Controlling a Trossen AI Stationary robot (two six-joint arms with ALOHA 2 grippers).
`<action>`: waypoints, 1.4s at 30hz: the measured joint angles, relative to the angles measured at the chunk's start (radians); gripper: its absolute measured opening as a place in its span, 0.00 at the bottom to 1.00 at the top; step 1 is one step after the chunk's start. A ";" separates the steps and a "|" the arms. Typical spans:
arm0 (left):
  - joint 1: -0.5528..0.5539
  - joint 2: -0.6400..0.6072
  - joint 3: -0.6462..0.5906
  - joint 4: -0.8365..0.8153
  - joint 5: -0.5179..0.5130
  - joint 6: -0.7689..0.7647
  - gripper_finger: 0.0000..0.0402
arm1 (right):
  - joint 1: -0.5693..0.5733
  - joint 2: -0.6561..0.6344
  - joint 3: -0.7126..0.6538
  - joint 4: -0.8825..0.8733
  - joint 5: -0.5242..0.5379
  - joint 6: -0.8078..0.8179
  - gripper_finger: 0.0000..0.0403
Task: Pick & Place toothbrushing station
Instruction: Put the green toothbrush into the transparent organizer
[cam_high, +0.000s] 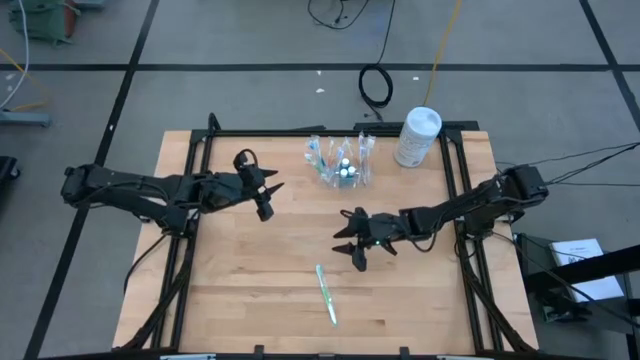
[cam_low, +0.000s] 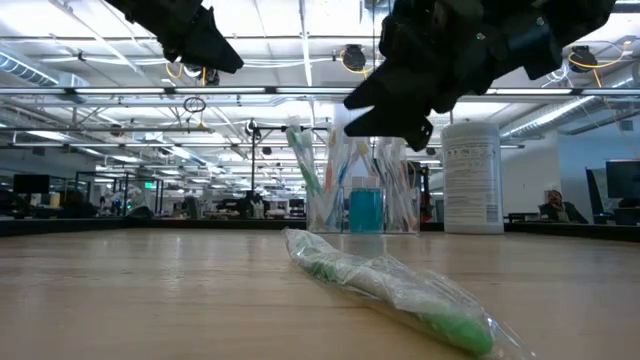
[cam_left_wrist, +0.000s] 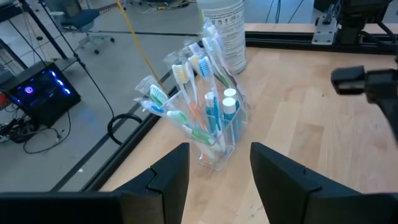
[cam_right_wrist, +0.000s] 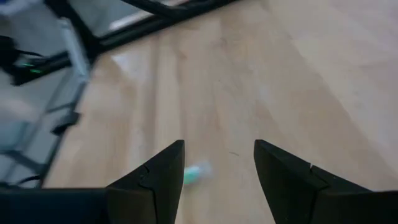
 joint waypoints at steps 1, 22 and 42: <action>0.000 0.000 0.000 0.000 0.000 0.000 0.43 | 0.000 0.011 0.000 0.029 -0.024 0.000 0.46; -0.001 0.000 0.000 -0.001 0.001 -0.004 0.43 | 0.179 0.259 0.242 -0.034 -0.006 0.211 0.41; -0.002 0.000 0.000 0.041 0.006 -0.004 0.43 | 0.267 0.325 0.249 -0.220 0.273 0.395 0.41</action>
